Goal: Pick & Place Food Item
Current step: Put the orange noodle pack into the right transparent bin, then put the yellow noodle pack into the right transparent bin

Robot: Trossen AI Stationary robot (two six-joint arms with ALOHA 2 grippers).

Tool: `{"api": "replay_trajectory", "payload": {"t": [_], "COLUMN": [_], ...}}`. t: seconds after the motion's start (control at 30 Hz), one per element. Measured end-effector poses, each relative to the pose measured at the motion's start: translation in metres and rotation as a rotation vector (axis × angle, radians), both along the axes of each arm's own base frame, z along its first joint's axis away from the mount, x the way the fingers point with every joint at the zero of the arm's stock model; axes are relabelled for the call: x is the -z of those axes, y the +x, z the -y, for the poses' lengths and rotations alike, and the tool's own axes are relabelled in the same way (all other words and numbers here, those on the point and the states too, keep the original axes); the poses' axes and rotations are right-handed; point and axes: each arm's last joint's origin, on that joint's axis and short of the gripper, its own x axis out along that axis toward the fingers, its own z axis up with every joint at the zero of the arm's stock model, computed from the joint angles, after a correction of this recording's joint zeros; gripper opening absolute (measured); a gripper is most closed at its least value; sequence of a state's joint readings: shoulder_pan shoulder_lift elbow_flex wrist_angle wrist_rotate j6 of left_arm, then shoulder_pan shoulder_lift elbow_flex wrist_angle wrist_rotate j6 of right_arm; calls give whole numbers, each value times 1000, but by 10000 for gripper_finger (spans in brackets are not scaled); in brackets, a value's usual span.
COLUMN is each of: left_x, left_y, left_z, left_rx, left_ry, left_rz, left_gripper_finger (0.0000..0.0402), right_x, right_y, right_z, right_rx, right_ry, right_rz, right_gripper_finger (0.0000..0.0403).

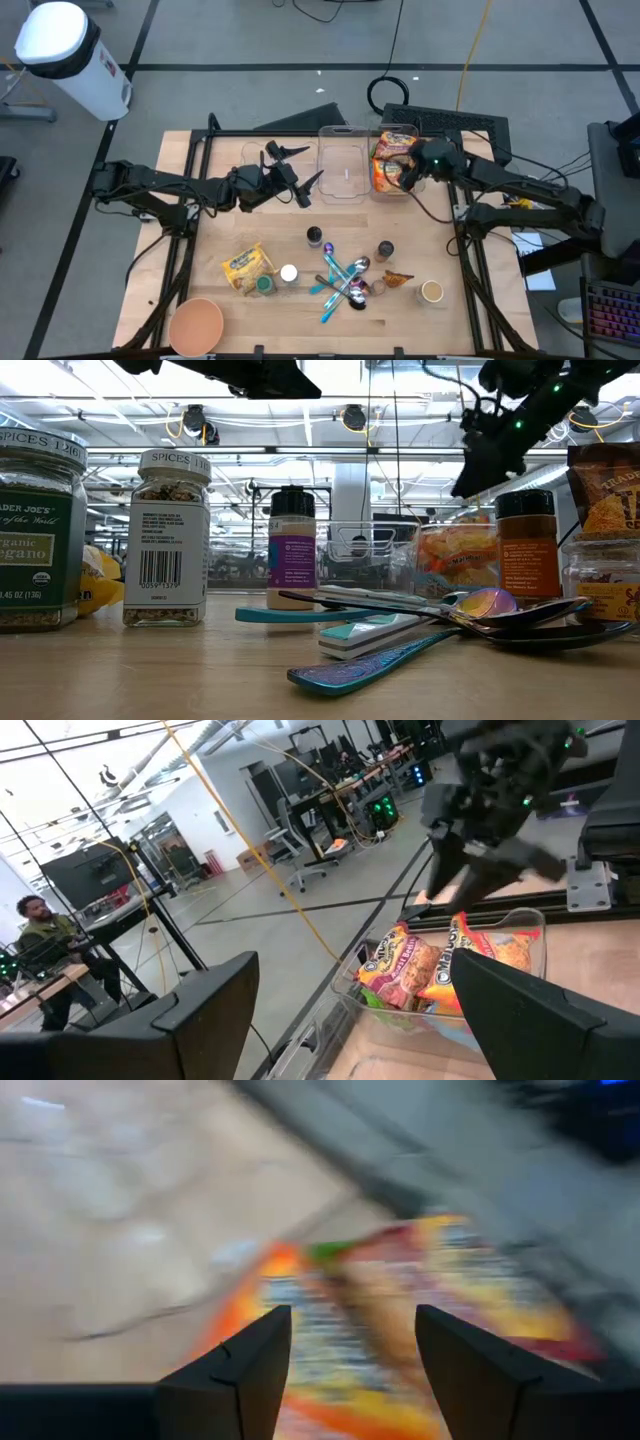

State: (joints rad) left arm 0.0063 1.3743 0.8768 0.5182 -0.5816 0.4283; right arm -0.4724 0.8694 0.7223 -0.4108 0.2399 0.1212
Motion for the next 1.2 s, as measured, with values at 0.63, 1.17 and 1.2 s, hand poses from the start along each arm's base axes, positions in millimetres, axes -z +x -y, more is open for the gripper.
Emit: {"api": "replay_trajectory", "payload": {"t": [0.63, 1.17, 1.2], "left_x": [3, 3, 3], "left_y": [0, 0, 0], "left_z": [0, 0, 0], "left_rx": [-1, -1, -1], "left_ry": [-15, -21, -21], "left_rz": [-17, -16, -17], "left_gripper_finger": [337, 337, 337], "right_x": [45, 25, 20], "right_y": [25, 16, 13], "right_z": [20, 18, 16], "right_rx": [-26, -28, -30], "right_ry": [225, 155, 141], "right_rz": [-173, -59, -34], "right_gripper_finger": [17, 6, 10]}}
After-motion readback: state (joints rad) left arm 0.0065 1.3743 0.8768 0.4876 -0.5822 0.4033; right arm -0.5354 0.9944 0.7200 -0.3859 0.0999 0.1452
